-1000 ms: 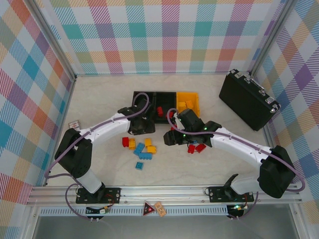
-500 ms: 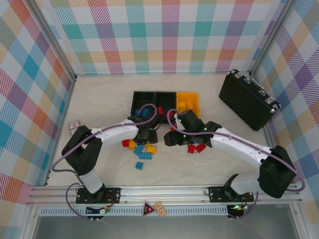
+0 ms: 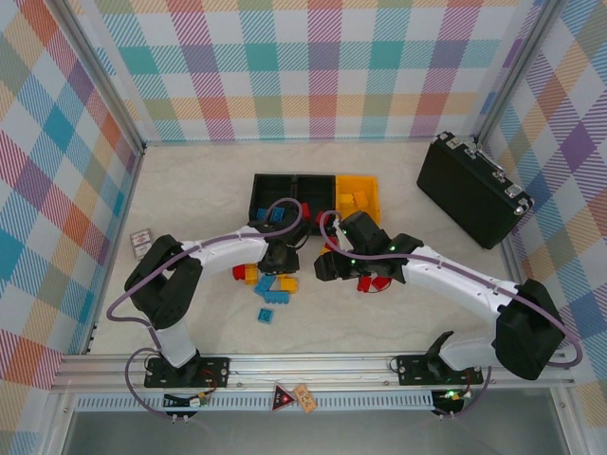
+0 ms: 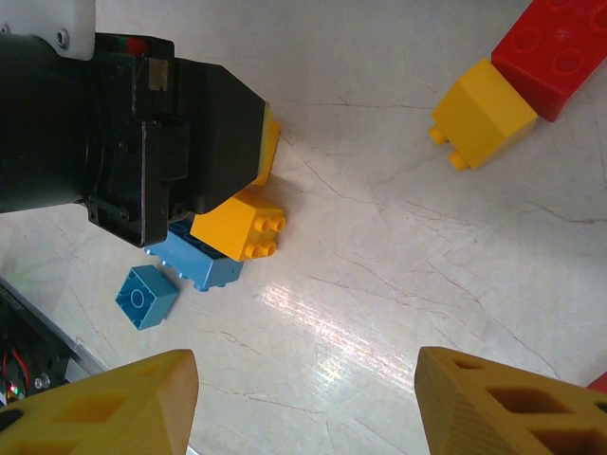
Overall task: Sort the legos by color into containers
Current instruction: Pick up the lego from the center of the table, then place the lego in the container.
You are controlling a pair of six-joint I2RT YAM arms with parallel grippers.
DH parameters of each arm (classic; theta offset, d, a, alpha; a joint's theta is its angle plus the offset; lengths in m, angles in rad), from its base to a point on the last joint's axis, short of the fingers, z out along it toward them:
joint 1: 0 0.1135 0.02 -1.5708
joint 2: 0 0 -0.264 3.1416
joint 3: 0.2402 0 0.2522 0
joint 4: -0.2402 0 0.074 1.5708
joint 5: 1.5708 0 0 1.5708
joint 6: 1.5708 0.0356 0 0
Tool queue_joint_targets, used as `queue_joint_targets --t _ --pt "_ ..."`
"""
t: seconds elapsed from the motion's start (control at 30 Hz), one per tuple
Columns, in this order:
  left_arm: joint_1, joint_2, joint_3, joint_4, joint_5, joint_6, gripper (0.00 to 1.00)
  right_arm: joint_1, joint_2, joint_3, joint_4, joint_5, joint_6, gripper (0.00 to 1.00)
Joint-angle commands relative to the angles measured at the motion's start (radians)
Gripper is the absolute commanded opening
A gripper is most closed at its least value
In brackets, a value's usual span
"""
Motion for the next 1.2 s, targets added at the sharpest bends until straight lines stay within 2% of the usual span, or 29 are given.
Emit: queue_joint_targets --t 0.0,0.23,0.43,0.8,1.17 --pt "-0.007 -0.016 0.048 -0.031 -0.006 0.016 0.23 -0.010 -0.038 -0.018 -0.001 0.004 0.011 0.62" --pt "-0.016 -0.037 0.120 -0.043 0.017 0.034 0.22 -0.067 -0.075 -0.040 -0.017 -0.004 0.025 0.62" --pt "-0.039 0.023 0.252 -0.053 0.043 0.060 0.22 -0.165 -0.139 -0.063 -0.068 0.013 0.037 0.62" --pt "-0.069 0.263 0.627 -0.073 0.061 0.096 0.22 -0.328 -0.260 -0.119 -0.153 0.044 0.051 0.64" --pt "-0.078 0.539 1.035 -0.156 0.028 0.151 0.22 -0.400 -0.315 -0.165 -0.167 0.004 0.047 0.65"
